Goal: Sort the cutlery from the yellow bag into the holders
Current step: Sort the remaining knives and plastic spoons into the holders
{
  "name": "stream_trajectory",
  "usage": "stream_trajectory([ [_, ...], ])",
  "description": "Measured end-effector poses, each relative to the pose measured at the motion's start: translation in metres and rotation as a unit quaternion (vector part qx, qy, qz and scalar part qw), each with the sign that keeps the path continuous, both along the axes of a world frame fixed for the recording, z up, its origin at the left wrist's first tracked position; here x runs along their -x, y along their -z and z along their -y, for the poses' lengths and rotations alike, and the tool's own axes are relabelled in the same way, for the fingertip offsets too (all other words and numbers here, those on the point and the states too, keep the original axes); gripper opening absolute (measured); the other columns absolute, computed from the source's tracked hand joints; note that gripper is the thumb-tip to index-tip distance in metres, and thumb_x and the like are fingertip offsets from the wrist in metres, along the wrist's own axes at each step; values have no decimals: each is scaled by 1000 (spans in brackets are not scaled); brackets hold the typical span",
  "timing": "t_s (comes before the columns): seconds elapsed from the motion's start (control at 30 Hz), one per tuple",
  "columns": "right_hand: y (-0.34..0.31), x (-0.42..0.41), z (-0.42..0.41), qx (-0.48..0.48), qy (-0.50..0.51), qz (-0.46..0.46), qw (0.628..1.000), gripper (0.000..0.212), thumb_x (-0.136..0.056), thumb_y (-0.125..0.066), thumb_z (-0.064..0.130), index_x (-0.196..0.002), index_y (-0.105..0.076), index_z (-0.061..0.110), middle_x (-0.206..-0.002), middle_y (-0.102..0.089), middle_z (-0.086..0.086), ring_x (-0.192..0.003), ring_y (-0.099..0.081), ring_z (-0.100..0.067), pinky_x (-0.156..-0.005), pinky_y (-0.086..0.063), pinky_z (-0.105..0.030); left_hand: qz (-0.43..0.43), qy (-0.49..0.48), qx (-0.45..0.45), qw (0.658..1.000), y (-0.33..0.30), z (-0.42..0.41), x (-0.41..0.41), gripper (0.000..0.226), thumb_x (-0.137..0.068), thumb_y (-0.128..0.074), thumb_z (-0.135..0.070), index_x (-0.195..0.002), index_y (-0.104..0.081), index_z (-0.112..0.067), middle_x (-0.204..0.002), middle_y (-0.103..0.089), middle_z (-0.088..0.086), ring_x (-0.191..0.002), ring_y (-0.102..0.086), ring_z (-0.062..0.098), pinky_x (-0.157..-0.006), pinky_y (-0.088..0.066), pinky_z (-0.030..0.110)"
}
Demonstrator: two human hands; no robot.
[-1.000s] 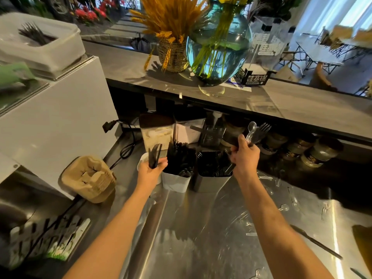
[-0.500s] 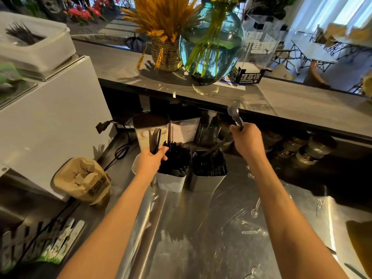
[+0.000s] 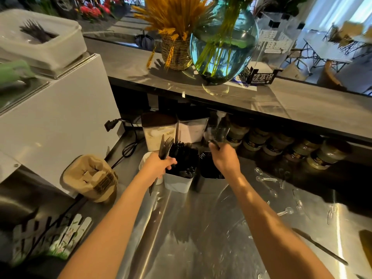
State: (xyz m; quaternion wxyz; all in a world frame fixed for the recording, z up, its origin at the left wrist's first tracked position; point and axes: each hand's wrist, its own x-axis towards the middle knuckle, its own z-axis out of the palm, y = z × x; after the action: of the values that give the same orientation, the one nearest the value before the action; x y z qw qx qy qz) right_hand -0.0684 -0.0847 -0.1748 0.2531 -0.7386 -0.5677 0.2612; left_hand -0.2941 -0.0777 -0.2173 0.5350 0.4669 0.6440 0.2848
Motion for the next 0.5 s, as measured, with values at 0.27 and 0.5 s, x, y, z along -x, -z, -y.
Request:
stream_trajectory([
  [0.27, -45, 13, 21, 94, -104, -454, 880, 39, -108, -43, 33, -80, -63, 14, -56, -22, 4, -48, -12, -12, -39, -14, -21, 189, -125, -60, 972, -44, 2, -21, 24, -97, -64, -27, -96, -72, -5, -51, -31, -5, -38, -25, 8, -39, -17, 22],
  [0.5, -52, 31, 40, 205, -168, -469, 843, 37, -105, -46, 37, -87, -67, 12, -59, -25, 4, -47, -21, -9, -39, -18, -20, 251, 10, -138, 958, -93, 14, -36, 30, -97, -61, -28, -98, -71, 1, -66, -42, 15, -36, -33, 10, -37, -27, 21],
])
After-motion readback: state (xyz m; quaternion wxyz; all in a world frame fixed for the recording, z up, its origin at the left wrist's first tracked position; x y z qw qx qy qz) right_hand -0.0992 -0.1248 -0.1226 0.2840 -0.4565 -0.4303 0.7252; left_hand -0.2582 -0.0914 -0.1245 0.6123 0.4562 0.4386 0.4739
